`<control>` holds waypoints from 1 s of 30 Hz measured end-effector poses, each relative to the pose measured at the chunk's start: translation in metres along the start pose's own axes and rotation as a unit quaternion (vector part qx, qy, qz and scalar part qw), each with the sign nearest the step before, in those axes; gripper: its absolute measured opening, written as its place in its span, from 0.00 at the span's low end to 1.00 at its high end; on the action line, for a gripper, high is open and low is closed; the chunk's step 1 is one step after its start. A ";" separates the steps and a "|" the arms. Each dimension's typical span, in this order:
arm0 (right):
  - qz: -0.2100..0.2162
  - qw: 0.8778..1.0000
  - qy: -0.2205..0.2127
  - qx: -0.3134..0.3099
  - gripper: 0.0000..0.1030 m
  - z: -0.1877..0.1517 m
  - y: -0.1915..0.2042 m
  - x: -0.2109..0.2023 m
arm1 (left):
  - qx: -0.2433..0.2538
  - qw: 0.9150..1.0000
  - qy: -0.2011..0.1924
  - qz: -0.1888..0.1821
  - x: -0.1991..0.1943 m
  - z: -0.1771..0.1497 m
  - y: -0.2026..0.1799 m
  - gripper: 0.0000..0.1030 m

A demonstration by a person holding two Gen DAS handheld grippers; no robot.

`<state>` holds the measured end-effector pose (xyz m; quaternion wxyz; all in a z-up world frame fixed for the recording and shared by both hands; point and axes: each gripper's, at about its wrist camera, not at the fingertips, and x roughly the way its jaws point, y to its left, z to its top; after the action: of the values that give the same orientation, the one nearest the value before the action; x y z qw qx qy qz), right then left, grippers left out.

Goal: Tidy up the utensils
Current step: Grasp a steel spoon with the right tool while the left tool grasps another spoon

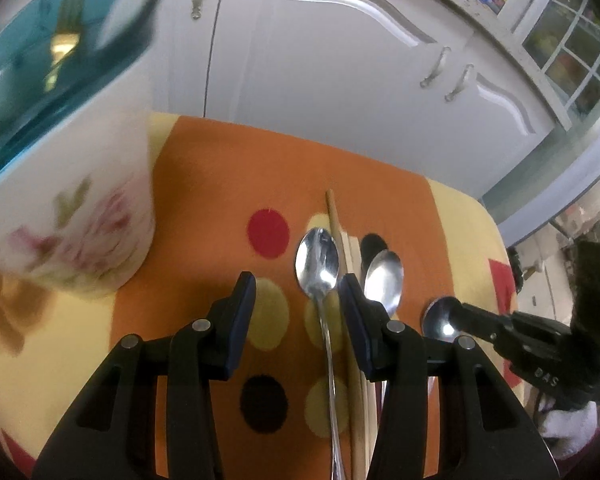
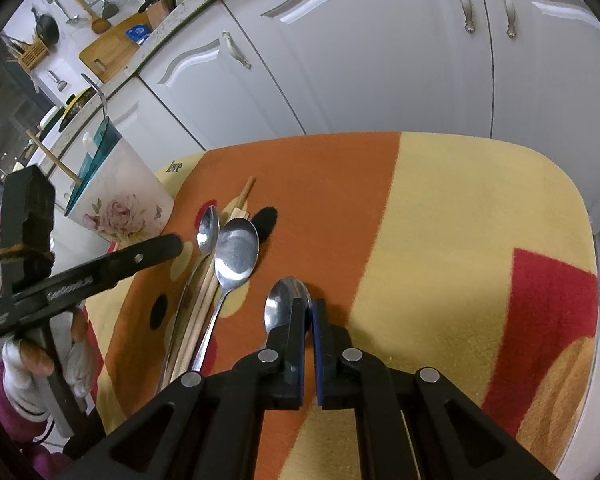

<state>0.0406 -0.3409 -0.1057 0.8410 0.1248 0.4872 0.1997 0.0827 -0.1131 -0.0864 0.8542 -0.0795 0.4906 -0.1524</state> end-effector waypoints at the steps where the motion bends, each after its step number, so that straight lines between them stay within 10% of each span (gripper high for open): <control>1: 0.001 1.000 0.000 -0.001 0.03 0.000 0.000 0.000 | 0.003 1.000 0.001 0.002 0.003 0.002 -0.001 0.42; 18: 0.015 1.000 0.003 -0.021 0.08 -0.001 -0.001 0.007 | 0.017 0.999 0.018 -0.021 0.025 0.018 -0.001 0.07; 30: 0.017 0.999 -0.008 -0.048 0.04 -0.003 0.017 0.001 | 0.009 0.998 0.029 -0.052 -0.003 0.005 0.006 0.02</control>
<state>0.0351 -0.3256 -0.1006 0.8463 0.0941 0.4682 0.2363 0.0870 -0.1069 -0.0829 0.8312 -0.0927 0.5090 -0.2035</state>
